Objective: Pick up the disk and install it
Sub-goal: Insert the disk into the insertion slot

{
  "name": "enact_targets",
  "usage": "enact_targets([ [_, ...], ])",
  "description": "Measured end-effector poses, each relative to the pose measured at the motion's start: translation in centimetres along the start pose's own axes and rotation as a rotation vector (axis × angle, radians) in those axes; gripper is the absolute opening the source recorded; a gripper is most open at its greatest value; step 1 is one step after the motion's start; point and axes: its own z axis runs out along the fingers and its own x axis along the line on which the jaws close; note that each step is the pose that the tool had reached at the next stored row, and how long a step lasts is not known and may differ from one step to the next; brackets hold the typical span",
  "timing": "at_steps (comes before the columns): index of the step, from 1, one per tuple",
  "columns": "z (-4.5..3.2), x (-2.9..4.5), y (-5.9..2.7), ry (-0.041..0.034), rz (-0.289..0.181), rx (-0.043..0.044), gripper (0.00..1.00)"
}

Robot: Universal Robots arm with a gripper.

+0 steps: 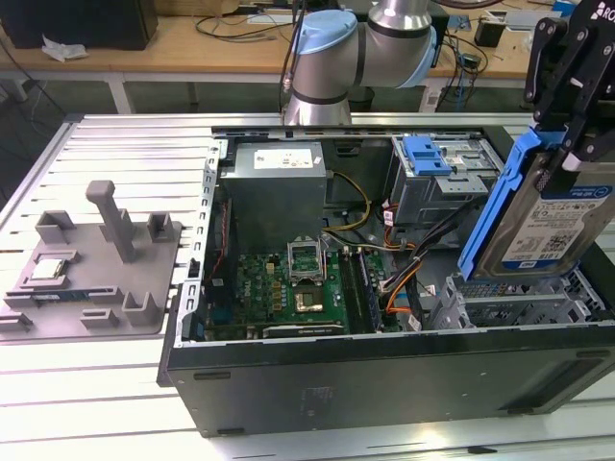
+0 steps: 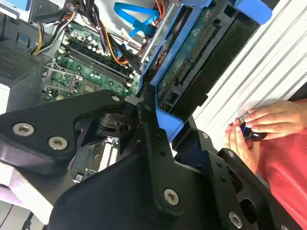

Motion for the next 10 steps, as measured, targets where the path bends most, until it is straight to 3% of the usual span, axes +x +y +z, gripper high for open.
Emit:
enact_targets([
  [10, 0.41, 0.06, -0.01, -0.0001, 0.000, 0.0000, 0.36],
])
